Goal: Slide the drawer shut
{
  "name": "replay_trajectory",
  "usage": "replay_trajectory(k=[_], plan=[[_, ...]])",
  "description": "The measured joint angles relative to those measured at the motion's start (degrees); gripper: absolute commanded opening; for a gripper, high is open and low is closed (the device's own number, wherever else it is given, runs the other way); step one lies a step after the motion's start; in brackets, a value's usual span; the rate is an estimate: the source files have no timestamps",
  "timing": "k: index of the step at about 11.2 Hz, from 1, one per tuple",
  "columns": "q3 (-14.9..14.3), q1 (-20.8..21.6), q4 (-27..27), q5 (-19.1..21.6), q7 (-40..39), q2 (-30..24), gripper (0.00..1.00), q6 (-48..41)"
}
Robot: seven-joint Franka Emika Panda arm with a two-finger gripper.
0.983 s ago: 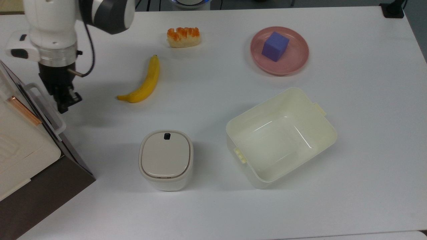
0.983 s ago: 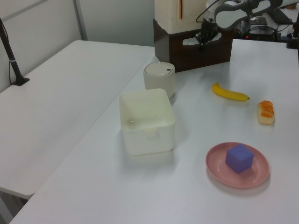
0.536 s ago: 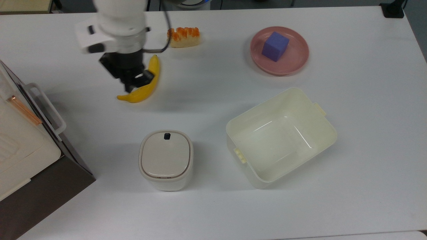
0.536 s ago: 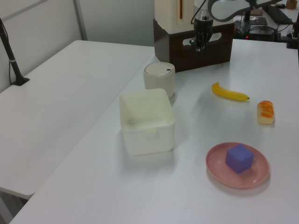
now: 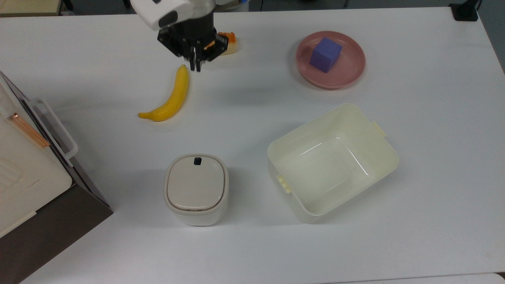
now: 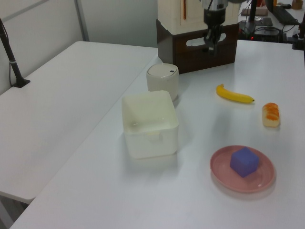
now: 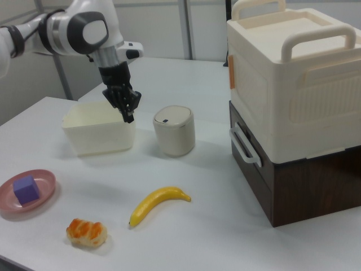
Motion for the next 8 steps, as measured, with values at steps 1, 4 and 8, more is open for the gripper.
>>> replay_trajectory(k=[1, 4, 8], plan=[[-0.5, 0.0, 0.0, 1.2, -1.0, -1.2, 1.0, -1.4], [-1.2, 0.0, 0.0, 1.9, -2.1, -4.2, 1.0, -3.7], [-1.1, 0.1, -0.1, 1.5, -2.2, -4.5, 1.0, -3.7]])
